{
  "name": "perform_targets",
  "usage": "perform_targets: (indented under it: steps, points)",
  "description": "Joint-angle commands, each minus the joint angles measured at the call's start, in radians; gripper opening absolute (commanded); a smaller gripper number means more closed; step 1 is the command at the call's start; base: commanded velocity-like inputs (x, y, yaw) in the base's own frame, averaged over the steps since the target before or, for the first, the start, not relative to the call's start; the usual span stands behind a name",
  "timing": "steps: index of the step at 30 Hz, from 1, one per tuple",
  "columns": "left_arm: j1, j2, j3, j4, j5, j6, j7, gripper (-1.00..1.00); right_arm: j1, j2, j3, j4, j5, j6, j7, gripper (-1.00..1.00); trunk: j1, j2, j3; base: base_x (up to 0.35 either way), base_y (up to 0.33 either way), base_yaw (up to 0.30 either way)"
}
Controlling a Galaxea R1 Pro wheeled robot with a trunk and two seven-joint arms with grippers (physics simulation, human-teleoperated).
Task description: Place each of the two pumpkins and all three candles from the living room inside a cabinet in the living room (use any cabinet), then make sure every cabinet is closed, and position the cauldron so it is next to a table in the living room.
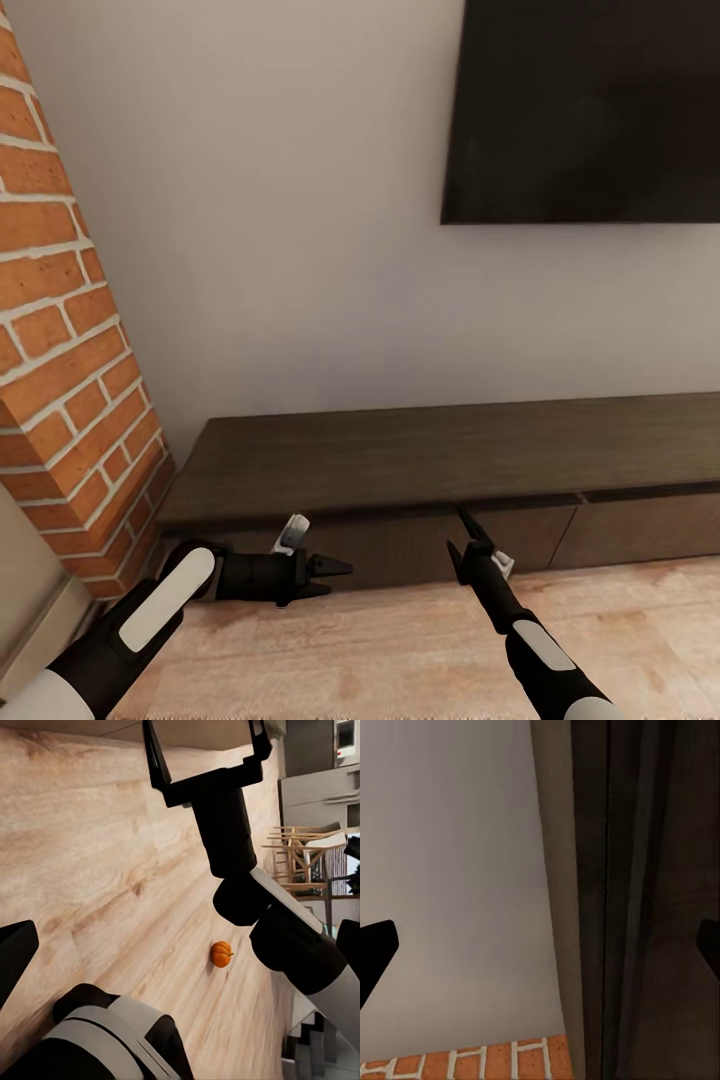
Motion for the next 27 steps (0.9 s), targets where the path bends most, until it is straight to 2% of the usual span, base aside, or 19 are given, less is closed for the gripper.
perform_targets:
  steps: [1, 7, 10, 13, 27]
  points:
    - [-0.001, 0.001, -0.002, 0.0, -0.007, 0.0, -0.009, 1.0, -0.001, 0.0, -0.003, 0.001, -0.008, 0.01, 0.002, 1.0, 0.0, -0.001, -0.005, 0.0, 0.0, 0.0]
    - [-0.001, 0.001, -0.002, 0.0, -0.007, 0.0, -0.009, 1.0, -0.001, 0.0, -0.004, 0.001, -0.008, 0.003, -0.003, 1.0, 0.0, -0.001, -0.005, 0.0, 0.0, 0.0]
    - [-0.001, 0.001, -0.002, 0.0, -0.007, 0.0, -0.008, 1.0, -0.001, 0.0, -0.005, 0.001, -0.008, 0.0, -0.047, 1.0, 0.0, -0.001, -0.005, 0.0, 0.0, 0.0]
    - [-0.001, 0.001, -0.002, 0.0, -0.007, 0.0, -0.008, 1.0, -0.001, 0.0, -0.005, 0.0, -0.008, -0.003, -0.06, 1.0, 0.0, -0.001, -0.005, 0.0, 0.0, 0.0]
    - [-0.001, -0.001, -0.002, 0.0, -0.01, 0.0, -0.008, 1.0, -0.001, 0.002, -0.003, -0.001, -0.008, -0.054, -0.051, 1.0, 0.0, -0.001, -0.005, 0.0, 0.0, 0.0]
